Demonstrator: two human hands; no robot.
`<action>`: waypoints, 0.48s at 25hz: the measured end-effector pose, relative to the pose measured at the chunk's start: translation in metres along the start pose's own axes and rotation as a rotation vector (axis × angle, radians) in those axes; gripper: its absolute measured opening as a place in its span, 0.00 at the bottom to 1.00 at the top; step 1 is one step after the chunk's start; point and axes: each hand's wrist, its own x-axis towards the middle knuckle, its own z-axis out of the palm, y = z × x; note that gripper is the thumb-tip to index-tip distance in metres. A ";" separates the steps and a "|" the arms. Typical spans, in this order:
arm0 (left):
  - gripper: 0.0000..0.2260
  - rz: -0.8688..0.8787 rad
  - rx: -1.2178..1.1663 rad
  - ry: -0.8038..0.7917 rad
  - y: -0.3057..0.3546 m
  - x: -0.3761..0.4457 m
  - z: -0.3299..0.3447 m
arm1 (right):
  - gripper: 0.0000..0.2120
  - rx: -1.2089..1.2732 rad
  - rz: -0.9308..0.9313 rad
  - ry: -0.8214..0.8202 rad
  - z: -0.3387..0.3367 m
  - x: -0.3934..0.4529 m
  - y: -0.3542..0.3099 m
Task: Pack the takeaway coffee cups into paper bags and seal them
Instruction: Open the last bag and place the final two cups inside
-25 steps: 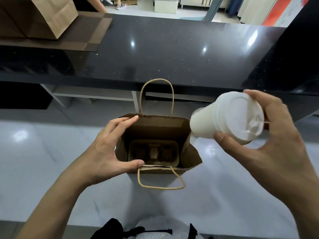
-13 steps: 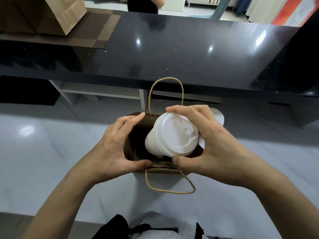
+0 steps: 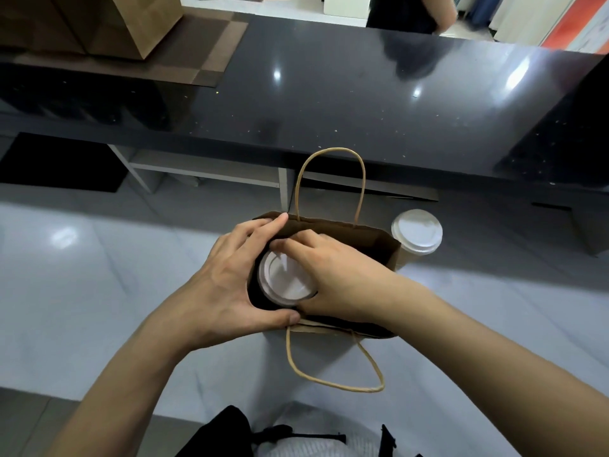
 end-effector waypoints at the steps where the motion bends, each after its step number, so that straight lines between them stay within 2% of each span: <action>1: 0.53 0.003 0.001 0.003 0.000 0.000 0.000 | 0.44 -0.047 -0.007 -0.008 0.005 0.005 0.000; 12: 0.52 -0.010 -0.002 0.003 0.000 -0.001 0.002 | 0.39 -0.308 -0.052 -0.108 0.017 0.023 -0.003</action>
